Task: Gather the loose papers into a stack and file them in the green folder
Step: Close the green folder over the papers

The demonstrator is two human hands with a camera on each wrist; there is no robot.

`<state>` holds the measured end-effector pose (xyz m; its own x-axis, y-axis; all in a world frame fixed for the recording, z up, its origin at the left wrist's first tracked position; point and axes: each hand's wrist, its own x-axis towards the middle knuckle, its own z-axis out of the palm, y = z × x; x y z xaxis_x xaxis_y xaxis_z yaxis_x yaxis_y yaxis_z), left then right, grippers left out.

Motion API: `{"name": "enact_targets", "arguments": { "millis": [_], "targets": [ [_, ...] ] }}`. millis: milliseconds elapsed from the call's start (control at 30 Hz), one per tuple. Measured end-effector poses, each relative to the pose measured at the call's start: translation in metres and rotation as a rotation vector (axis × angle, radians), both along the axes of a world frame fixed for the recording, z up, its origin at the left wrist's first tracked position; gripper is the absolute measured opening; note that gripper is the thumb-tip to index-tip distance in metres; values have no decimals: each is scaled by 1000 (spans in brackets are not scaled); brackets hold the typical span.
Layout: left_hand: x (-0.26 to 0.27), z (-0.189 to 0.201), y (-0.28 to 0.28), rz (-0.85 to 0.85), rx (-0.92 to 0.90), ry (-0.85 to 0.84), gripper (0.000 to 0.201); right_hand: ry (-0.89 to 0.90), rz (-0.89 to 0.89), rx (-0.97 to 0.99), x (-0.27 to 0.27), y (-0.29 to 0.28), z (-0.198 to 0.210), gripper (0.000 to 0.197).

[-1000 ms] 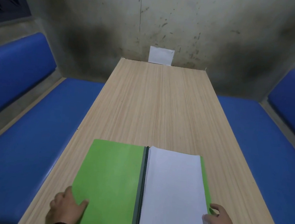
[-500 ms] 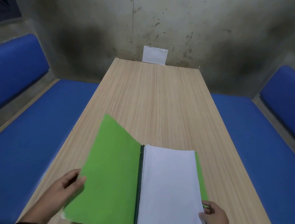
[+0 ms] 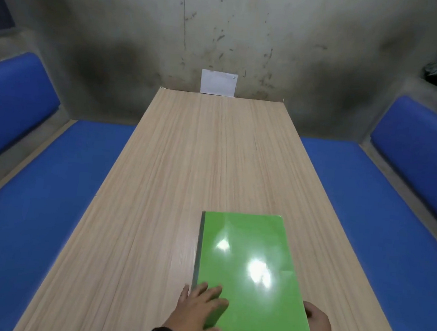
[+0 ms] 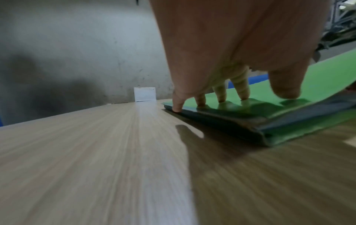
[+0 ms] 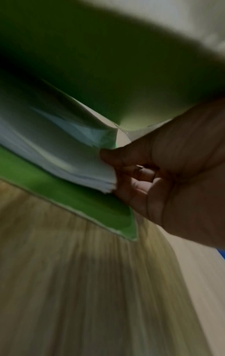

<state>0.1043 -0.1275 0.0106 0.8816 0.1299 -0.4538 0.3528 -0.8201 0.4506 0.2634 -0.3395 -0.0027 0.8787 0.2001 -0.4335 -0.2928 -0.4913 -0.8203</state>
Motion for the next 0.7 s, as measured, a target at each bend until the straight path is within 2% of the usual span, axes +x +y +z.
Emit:
{"name": "enact_targets", "arguments": {
  "millis": [200, 267, 300, 400, 467, 533, 700],
  "targets": [
    [5, -17, -4, -17, 129, 1, 62, 25, -122, 8, 1, -9, -15, 20],
    [4, -16, -4, 0, 106, -15, 64, -23, -140, -92, 3, -9, -18, 15],
    [3, -15, -4, 32, 74, -35, 67, -41, -132, -153, 3, -9, -17, 20],
    [-7, -15, -2, 335, -76, -157, 76, 2, -55, -261, 0, -2, -13, 53],
    [-12, -17, 0, 611, -248, -222, 70, 44, 36, -337, -4, 4, -16, 66],
    [-13, -18, 4, 762, -397, -204, 61, 90, 65, -360, -5, 10, -21, 60],
    [-16, -11, 18, 812, -515, -121, 56, 198, -5, -224, -3, 27, -16, 45]
  ]
}}
